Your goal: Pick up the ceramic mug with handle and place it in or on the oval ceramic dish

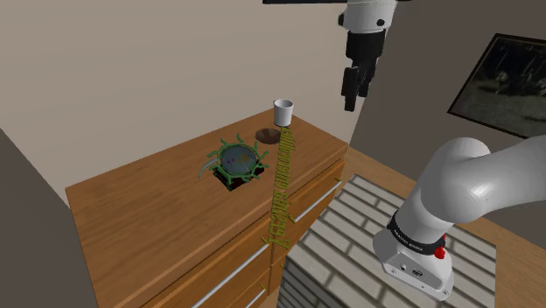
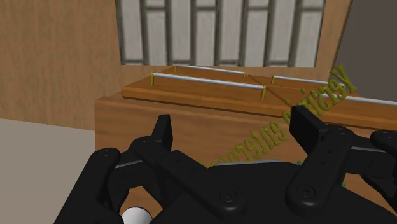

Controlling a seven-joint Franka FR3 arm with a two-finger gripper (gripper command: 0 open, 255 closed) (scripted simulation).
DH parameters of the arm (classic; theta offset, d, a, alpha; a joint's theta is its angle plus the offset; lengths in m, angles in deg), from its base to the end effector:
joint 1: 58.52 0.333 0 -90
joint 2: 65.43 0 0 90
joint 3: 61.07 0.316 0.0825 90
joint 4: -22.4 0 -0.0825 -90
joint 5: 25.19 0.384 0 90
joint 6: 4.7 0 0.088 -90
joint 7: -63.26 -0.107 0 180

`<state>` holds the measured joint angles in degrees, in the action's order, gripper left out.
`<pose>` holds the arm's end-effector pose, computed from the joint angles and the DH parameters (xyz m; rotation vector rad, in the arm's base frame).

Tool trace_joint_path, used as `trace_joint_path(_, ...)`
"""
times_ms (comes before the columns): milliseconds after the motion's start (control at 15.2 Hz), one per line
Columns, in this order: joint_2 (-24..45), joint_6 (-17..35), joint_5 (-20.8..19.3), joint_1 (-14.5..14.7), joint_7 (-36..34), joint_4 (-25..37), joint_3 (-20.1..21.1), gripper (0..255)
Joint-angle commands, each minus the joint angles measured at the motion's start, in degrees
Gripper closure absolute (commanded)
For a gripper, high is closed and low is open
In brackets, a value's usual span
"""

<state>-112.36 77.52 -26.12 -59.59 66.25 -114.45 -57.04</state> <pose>0.2821 0.0188 0.5737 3.0663 0.1181 -0.2096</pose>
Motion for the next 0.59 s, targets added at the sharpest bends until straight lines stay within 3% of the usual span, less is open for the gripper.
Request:
trace_joint_path(0, 0.0, 0.0, 0.0, 0.0, 0.0, 0.0, 0.0, 0)
trace_joint_path(528, 13.9, 12.93, -3.99, -1.33, 6.4, 1.83, -4.31, 0)
